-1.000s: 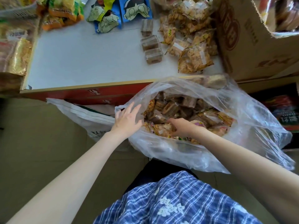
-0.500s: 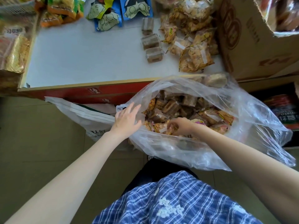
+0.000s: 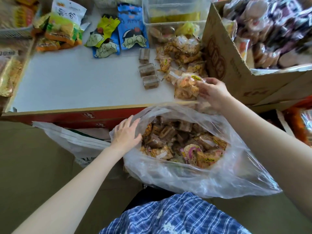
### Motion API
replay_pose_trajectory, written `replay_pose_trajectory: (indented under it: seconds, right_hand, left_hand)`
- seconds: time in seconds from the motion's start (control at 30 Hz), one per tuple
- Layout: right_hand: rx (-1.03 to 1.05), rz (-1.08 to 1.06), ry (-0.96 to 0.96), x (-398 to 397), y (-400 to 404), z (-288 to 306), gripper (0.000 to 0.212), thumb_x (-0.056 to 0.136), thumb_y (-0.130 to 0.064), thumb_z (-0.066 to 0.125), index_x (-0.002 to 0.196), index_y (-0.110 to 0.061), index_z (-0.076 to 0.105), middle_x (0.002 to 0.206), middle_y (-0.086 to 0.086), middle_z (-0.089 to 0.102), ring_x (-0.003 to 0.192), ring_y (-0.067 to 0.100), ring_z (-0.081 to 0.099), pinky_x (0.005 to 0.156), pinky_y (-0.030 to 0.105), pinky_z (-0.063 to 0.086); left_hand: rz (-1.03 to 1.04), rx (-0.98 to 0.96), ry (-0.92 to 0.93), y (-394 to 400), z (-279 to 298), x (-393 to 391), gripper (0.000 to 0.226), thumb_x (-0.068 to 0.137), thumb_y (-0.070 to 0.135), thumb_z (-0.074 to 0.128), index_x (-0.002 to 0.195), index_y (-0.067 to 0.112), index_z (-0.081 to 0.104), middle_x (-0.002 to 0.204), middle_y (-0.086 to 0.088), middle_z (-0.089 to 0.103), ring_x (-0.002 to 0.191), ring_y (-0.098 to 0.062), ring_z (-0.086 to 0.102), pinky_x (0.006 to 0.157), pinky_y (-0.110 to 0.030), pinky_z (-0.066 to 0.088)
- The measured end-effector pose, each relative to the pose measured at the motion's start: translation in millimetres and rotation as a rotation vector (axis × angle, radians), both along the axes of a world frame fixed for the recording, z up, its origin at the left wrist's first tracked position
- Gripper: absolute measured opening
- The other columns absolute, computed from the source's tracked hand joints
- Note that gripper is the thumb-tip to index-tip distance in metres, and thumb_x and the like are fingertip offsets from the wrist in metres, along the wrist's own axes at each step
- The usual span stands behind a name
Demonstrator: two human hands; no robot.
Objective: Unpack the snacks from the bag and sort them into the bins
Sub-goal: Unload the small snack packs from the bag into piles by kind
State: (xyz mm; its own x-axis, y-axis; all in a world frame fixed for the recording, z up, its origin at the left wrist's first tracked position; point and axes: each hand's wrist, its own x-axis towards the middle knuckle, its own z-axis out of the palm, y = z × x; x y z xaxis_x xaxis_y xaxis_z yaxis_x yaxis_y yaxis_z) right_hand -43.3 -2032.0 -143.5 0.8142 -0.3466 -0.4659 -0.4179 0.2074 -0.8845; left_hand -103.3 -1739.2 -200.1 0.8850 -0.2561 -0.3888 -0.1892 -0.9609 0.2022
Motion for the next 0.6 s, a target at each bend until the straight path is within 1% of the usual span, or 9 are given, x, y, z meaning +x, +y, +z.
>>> replay_pose_trajectory:
  seconds: [0.07,0.17,0.2,0.3,0.37,0.4,0.5,0.57,0.6]
  right_hand:
    - [0.109,-0.156,-0.089,27,-3,13,0.026,0.087,-0.001,0.062,0.109,-0.009,0.049,0.091,0.009,0.055,0.06,0.008,0.062,0.049,0.015,0.049]
    - [0.064,-0.241,-0.052,53,-4,15,0.043,0.091,0.006,0.052,0.13,-0.005,0.04,0.104,0.009,0.048,0.081,0.014,0.056,0.058,0.011,0.051]
    - [0.084,-0.249,0.018,56,-4,9,0.04,0.091,0.006,0.049,0.129,-0.005,0.042,0.104,0.01,0.047,0.078,0.015,0.054,0.059,0.014,0.053]
    - [0.103,-0.173,0.146,51,-1,-6,0.017,0.092,0.005,0.044,0.103,-0.008,0.047,0.096,0.011,0.05,0.069,0.015,0.054,0.048,0.02,0.052]
    - [0.118,-0.158,0.127,43,0,-5,0.021,0.094,0.004,0.039,0.109,-0.01,0.042,0.088,0.008,0.05,0.072,0.015,0.055,0.054,0.024,0.054]
    - [0.045,-0.122,0.108,36,1,-4,0.025,0.095,0.003,0.038,0.115,-0.01,0.042,0.09,0.007,0.051,0.077,0.016,0.056,0.06,0.023,0.055]
    - [-0.339,0.148,0.048,1,11,-5,0.033,0.091,0.001,0.046,0.123,-0.007,0.049,0.11,0.009,0.055,0.091,0.021,0.06,0.068,0.024,0.054]
    - [-0.493,0.482,0.018,-30,22,-17,0.028,0.09,-0.001,0.052,0.116,-0.012,0.053,0.112,0.006,0.057,0.091,0.019,0.059,0.069,0.024,0.054]
    - [-0.555,0.688,0.031,-46,28,-25,0.027,0.09,-0.004,0.055,0.116,-0.014,0.055,0.113,0.004,0.059,0.094,0.017,0.059,0.075,0.025,0.052]
  left_hand:
    - [0.0,0.01,0.0,1,2,2,0.062,0.095,0.037,0.044,0.15,0.025,0.016,0.158,-0.002,0.009,0.144,-0.024,0.011,0.114,-0.043,0.015]
    - [0.012,0.02,0.003,6,2,3,0.062,0.095,0.037,0.044,0.15,0.026,0.016,0.158,-0.002,0.01,0.144,-0.024,0.012,0.114,-0.043,0.015]
    - [0.018,0.022,0.007,8,1,3,0.062,0.095,0.037,0.044,0.15,0.027,0.016,0.158,-0.001,0.01,0.144,-0.024,0.012,0.114,-0.043,0.015]
    - [0.013,0.011,0.016,12,-1,3,0.061,0.095,0.039,0.044,0.149,0.029,0.018,0.158,-0.001,0.011,0.143,-0.024,0.013,0.114,-0.044,0.015]
    - [-0.002,0.005,0.017,12,-3,3,0.061,0.095,0.041,0.044,0.149,0.029,0.019,0.158,-0.001,0.011,0.144,-0.024,0.012,0.113,-0.044,0.015]
    - [-0.008,0.009,0.02,12,-4,2,0.061,0.095,0.043,0.044,0.149,0.03,0.019,0.158,-0.001,0.011,0.144,-0.024,0.012,0.113,-0.045,0.015]
    - [-0.005,0.003,0.041,7,-10,-5,0.064,0.094,0.049,0.043,0.149,0.031,0.017,0.158,0.0,0.007,0.144,-0.023,0.008,0.114,-0.046,0.013]
    - [-0.018,-0.01,0.06,3,-14,-14,0.065,0.093,0.051,0.042,0.149,0.029,0.017,0.159,0.0,0.004,0.145,-0.021,0.001,0.115,-0.046,0.008]
    - [-0.039,-0.005,0.068,2,-16,-19,0.066,0.092,0.053,0.041,0.149,0.029,0.017,0.159,0.0,0.001,0.145,-0.021,-0.002,0.115,-0.046,0.005]
